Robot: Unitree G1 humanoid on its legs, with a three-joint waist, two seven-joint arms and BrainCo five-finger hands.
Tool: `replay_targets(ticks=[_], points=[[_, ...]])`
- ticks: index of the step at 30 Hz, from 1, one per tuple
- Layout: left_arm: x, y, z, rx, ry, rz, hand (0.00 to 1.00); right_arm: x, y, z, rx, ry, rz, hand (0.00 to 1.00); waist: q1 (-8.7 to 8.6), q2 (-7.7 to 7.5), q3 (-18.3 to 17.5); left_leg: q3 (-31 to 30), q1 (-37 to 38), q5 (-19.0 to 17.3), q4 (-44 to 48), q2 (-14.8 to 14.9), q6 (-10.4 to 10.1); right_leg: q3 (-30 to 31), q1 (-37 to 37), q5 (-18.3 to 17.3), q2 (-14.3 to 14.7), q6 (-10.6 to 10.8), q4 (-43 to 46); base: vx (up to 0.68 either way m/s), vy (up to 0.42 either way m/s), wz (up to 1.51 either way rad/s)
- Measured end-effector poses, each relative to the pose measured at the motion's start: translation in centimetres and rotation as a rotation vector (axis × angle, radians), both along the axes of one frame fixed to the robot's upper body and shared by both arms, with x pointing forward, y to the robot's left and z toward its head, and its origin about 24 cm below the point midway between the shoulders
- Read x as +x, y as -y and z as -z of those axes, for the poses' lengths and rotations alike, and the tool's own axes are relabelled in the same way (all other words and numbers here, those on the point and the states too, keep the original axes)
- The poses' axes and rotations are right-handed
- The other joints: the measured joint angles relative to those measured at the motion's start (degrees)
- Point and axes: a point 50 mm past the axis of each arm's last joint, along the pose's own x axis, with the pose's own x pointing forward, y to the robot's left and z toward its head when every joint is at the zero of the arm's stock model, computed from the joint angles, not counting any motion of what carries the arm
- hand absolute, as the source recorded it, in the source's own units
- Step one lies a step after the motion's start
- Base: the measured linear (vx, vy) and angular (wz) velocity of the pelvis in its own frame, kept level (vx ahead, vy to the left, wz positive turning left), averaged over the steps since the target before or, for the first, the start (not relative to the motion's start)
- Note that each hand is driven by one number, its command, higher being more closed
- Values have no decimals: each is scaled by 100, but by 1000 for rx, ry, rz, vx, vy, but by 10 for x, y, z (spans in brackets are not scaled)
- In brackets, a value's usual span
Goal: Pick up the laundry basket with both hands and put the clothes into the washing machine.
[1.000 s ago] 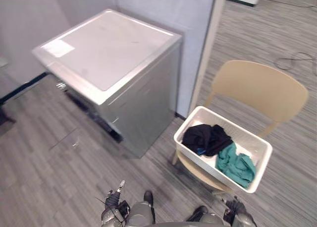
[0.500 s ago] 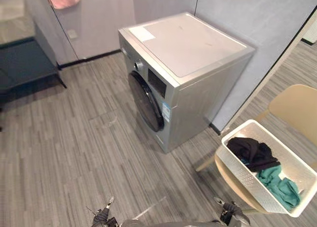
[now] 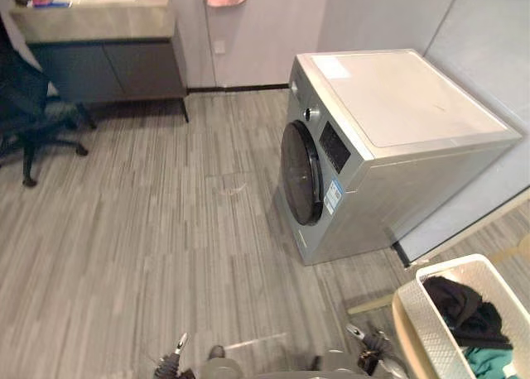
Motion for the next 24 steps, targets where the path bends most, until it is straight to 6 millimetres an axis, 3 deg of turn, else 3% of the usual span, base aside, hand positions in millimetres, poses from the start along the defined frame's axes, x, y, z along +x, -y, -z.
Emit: replay_targets(ticks=[1, 2, 4, 6, 7, 9, 10, 11, 12, 13, 15, 17, 18, 19, 20, 21, 23, 24], points=[[4, 10, -1, -13, 34, 0, 0, -15, 7, 1, -16, -28, 40, 0, 28, 87, -34, -59, -163, -215, 949, -145, 72, -170, 187, 17, -96, 4, -9, 158, 14, 121], [0, 17, 1, -33, 21, -5, 0, -21, 7, 2, -20, -33, 45, 0, -8, 279, -126, -48, -157, -504, 1309, -211, 53, -312, 310, -10, -51, -47, -23, 171, 49, 60], [1, 26, 2, -58, 27, -5, 0, -19, 9, 1, -18, -31, 53, 0, 8, 527, -239, -253, -98, -680, 889, -188, -94, -449, 335, -66, 50, -58, 58, 202, 12, 51], [6, 27, 1, -68, 51, 10, 0, -16, 0, 2, 3, -23, 49, 0, -91, 511, -268, -445, 208, -481, 107, -244, -193, -429, 321, 72, 38, -256, 65, 216, 15, 62], [4, 28, 1, -68, 49, 8, 0, -13, 0, 2, 4, -18, 45, 0, -97, 525, -278, -439, 238, -354, 35, -229, -121, -427, 330, 214, 71, -412, 85, 114, 51, 40], [-1, 27, 1, -64, 46, -1, 0, -9, 1, 0, -4, -4, 40, 0, -158, 662, -308, -432, 184, -318, 299, -123, -126, -362, 366, 219, 239, -387, 48, 52, 48, 35], [-4, 24, 1, -57, 43, -7, 0, -7, -2, 0, 1, -4, 22, 0, -164, 593, -388, -454, 1, -352, 656, -110, -190, -263, 431, 219, 442, -322, -381, 31, -21, 38], [-1, 23, -2, -47, 62, -3, 0, 0, -3, -3, -8, 19, -10, 0, -156, 523, -446, -391, -412, -482, 1533, -142, -492, -378, 657, 186, 485, -181, -731, 33, -27, 20], [2, 23, -3, -46, 72, 11, 0, 9, -2, -7, -20, 50, -14, 0, -139, 705, -375, -243, -844, -380, 2439, 6, -708, -398, 732, 180, 601, -183, -735, 20, -23, 10], [4, 23, -5, -43, 81, 13, 0, 14, -3, -9, -19, 65, -17, 0, -143, 754, -347, -111, -1016, -225, 2802, 88, -877, -403, 763, 150, 612, -170, -726, -13, 2, -15], [2, 20, -7, -24, 91, 23, 0, 22, -10, -11, -18, 80, -73, 0, -86, 803, -329, 538, -1250, 498, 3521, 404, -811, -237, 911, 92, 561, -156, -724, -31, -63, -34], [5, 19, -9, -13, 102, 37, 0, 24, -12, -13, -29, 94, -101, 0, 2, 777, -293, 829, -1390, 923, 3787, 490, -675, -135, 1087, 104, 472, -176, -899, 28, -44, -21], [6, 18, -10, -7, 106, 47, 0, 24, -12, -14, -33, 97, -104, 0, 23, 796, -291, 916, -1430, 859, 3843, 560, -581, -133, 1090, 117, 458, -182, -944, 33, -30, -10], [7, 19, -10, -8, 108, 57, 0, 23, -11, -14, -36, 96, -103, 0, 6, 785, -288, 1088, -1513, 648, 3723, 730, -256, -122, 1072, 125, 416, -187, -977, 66, -2, -10], [7, 20, -10, -11, 107, 57, 0, 21, -9, -14, -41, 88, -101, 0, 21, 741, -280, 1195, -1532, 533, 3209, 939, -80, -92, 1078, 163, 384, -176, -1052, 70, 18, -11], [6, 20, -10, -13, 105, 52, 0, 21, -9, -14, -43, 87, -99, 0, 24, 699, -268, 1237, -1484, 525, 2828, 1026, -68, -65, 1062, 187, 353, -168, -1068, 132, 70, -22], [-2, 18, -8, -10, 84, 27, 0, 18, -6, -13, -59, 73, -87, 0, 37, 511, -214, 1240, -1045, 559, 1008, 1199, -117, 108, 1058, 241, 145, -84, -1083, 156, 149, -31], [-5, 18, -7, -7, 74, 22, 0, 16, -4, -12, -64, 66, -86, 0, 37, 510, -219, 1204, -964, 606, 623, 1224, -187, 128, 1065, 268, 103, -36, -1096, 188, 251, -23]])
